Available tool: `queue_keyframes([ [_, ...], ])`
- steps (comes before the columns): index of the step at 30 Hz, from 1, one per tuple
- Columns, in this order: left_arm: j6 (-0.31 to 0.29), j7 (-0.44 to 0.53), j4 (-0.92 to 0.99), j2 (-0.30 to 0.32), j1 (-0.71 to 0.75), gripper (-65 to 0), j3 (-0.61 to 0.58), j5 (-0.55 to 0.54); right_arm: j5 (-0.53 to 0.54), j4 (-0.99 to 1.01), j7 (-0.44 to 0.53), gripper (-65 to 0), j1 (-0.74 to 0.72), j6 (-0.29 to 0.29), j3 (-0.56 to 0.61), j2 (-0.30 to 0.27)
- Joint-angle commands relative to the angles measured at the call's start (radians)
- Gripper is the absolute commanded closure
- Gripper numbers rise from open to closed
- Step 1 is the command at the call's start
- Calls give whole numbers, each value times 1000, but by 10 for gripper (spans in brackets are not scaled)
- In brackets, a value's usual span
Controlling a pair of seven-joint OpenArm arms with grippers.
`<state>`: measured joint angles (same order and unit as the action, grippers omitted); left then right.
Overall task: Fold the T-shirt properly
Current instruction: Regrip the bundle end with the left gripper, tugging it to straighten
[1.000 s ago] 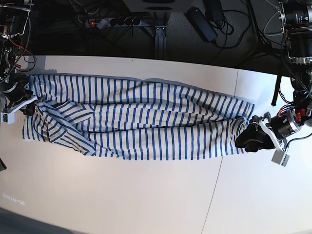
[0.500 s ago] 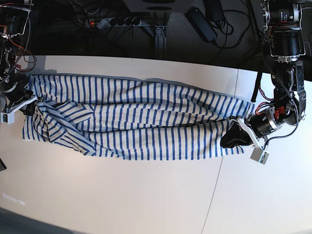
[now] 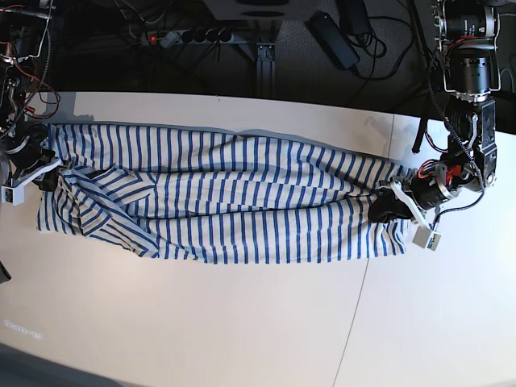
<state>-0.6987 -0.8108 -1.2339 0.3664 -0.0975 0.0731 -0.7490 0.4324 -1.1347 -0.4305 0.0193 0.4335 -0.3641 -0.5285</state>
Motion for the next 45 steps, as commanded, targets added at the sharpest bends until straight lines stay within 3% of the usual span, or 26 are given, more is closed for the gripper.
queue_keyframes([
  [1,1,14,-8,22,-17,-46,7,2,-15,-3,-14,0,-7,68,-2,-18],
  [4,1,13,-8,22,-19,-99,7,-16,-14,-3,-14,0,-5,68,-2,-17],
  [8,1,-2,-10,41,-23,-256,7,-42,-14,-2,-14,0,-5,68,-2,-17],
  [13,1,-39,-80,108,-24,-258,17,-153,-14,-2,-13,0,-1,68,-2,-17],
  [18,1,-131,-153,119,-24,-261,103,-217,-14,-2,-10,0,6,67,-2,-17],
  [24,1,-131,-152,119,10,-396,137,-202,-14,-2,-10,0,6,68,-2,-17],
  [27,1,-65,-152,119,43,-444,137,-164,-14,-2,-11,0,6,68,-2,-17],
  [31,1,9,-152,119,88,-454,137,-109,-14,-2,-12,0,6,68,-2,-17],
  [40,1,13,-151,116,117,-454,136,-91,-13,-2,-13,0,6,68,-2,-17],
  [45,69,16,-138,116,116,-454,93,4,-6,-2,-14,0,6,68,-2,-17],
])
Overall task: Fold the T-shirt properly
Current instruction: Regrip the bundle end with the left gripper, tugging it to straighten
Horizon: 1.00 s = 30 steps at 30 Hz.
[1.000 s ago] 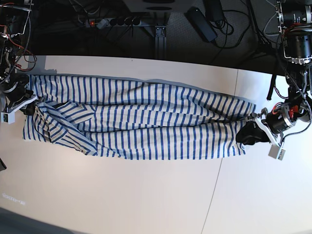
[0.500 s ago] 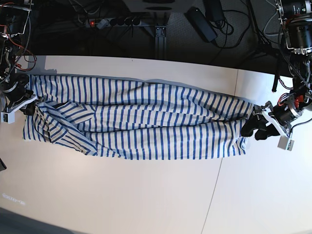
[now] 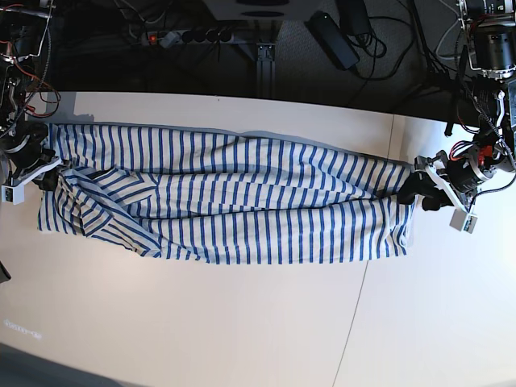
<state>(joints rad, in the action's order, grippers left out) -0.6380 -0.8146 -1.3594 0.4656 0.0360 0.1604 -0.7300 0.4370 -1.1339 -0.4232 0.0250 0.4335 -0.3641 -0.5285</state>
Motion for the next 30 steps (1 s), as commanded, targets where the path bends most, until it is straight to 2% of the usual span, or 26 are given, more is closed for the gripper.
queue_keyframes([
  [1,23,25,-13,16,-17,-454,-6,-1,-10,-3,-21,0,0,68,-2,-17],
  [15,54,44,-13,14,-43,-453,-26,10,-10,-3,-22,0,0,68,-2,-17],
  [18,97,6,6,13,-71,-453,-41,10,-9,-3,-23,0,0,68,-2,-17],
  [22,97,-51,96,8,-124,-453,-90,10,-7,-3,-22,0,0,68,-2,-17],
  [30,97,-61,182,7,-150,-453,-160,-17,-6,-3,-25,0,0,68,-2,-17],
])
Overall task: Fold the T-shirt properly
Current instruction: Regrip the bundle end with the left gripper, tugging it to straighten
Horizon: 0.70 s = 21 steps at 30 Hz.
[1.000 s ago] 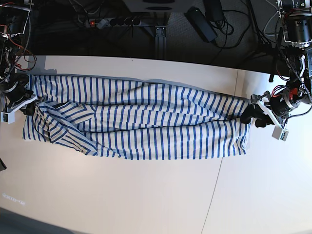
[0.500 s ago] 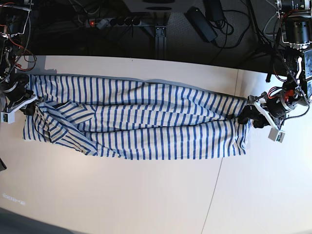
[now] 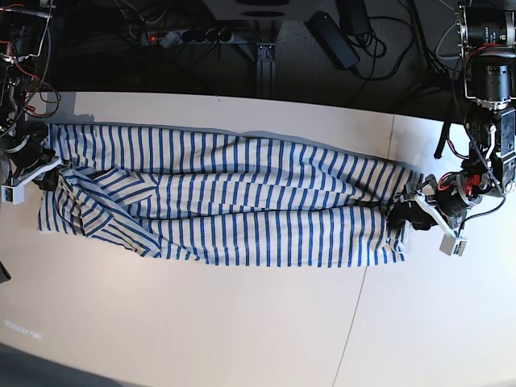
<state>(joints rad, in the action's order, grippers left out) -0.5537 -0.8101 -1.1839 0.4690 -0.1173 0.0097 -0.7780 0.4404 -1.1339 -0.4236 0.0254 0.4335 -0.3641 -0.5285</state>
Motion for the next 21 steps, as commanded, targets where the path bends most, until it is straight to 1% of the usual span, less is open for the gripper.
queue_keyframes([
  [1,12,-73,9,3,4,-453,-19,13,-10,-3,-24,0,0,68,-2,-17],
  [6,11,-114,10,-23,4,-451,-77,-45,-2,-3,-24,0,0,68,-2,-17],
  [9,10,-110,9,-46,4,-447,-107,-51,-3,-3,-25,0,0,68,-2,-17],
  [10,11,-105,10,-51,3,-417,-111,-51,-3,-3,-25,0,0,68,-2,-17],
  [11,11,-98,9,-56,3,-358,-111,-49,-3,-3,-25,0,0,68,-2,-17],
  [13,11,-78,9,-59,4,-189,-111,-47,-3,-3,-24,0,0,68,-2,-17],
  [14,11,-72,9,-59,3,-116,-111,-47,-3,-3,-24,0,0,68,-2,-17],
  [15,11,-66,10,-59,3,-63,-111,-43,-3,-3,-24,0,0,68,-2,-17],
  [16,11,-56,9,-59,3,-23,-111,-31,-3,-3,-24,0,0,68,-2,-17],
  [17,11,-42,10,-59,3,0,-110,-12,-2,-3,-24,0,0,68,-2,-17],
  [21,11,-2,9,-55,0,0,-108,5,40,-3,-25,0,0,68,-2,-17],
])
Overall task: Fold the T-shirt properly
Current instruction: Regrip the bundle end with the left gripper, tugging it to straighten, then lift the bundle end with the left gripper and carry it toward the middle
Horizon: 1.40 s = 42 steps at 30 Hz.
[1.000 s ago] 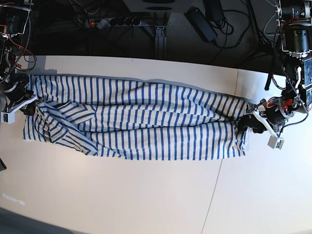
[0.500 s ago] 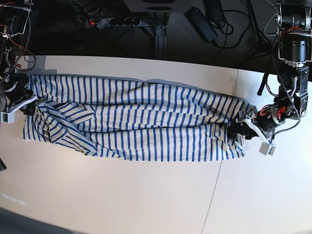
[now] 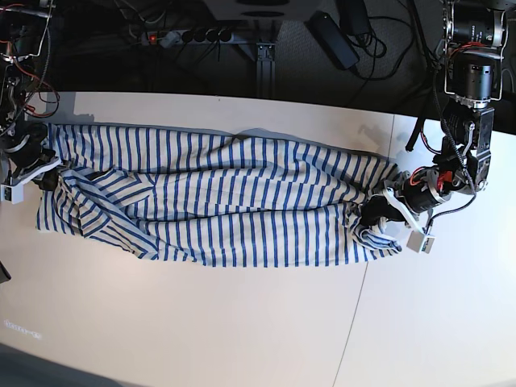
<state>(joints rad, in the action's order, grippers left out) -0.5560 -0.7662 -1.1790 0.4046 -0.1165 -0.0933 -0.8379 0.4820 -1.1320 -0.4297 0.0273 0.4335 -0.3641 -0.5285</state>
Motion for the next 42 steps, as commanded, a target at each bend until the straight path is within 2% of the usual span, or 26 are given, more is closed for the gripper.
queue_keyframes([
  [1,13,-44,4,8,-3,0,2,65,7,-5,-19,0,-2,68,-2,-18],
  [4,13,-46,4,8,-17,0,39,65,33,-5,-20,0,-2,68,-2,-20],
  [9,8,-46,4,8,-19,0,166,34,95,-8,-19,0,-2,68,-2,-20],
  [13,-55,-46,3,8,-19,0,241,-8,150,-18,-19,0,-2,68,-2,-19],
  [17,-63,-47,-18,9,-19,0,252,-18,166,-18,-19,0,-2,68,-2,-19],
  [19,-63,-47,-40,9,-19,0,252,-18,167,-18,-19,-59,-2,68,-2,-19],
  [23,-65,-47,-97,9,-19,0,252,-14,185,-20,-39,-273,-2,68,-2,-20],
  [25,-65,-50,-124,9,-19,0,252,-6,185,-36,-45,-338,-2,69,-2,-19],
  [29,-65,-53,-165,14,-19,0,252,21,185,-116,-47,-341,-2,69,-3,-19],
  [35,-65,-55,-251,35,-19,0,252,55,217,-294,-104,-341,-2,69,-3,-19],
  [42,-65,-138,-353,39,-19,0,226,58,212,-351,-108,-341,-2,68,-3,-13],
])
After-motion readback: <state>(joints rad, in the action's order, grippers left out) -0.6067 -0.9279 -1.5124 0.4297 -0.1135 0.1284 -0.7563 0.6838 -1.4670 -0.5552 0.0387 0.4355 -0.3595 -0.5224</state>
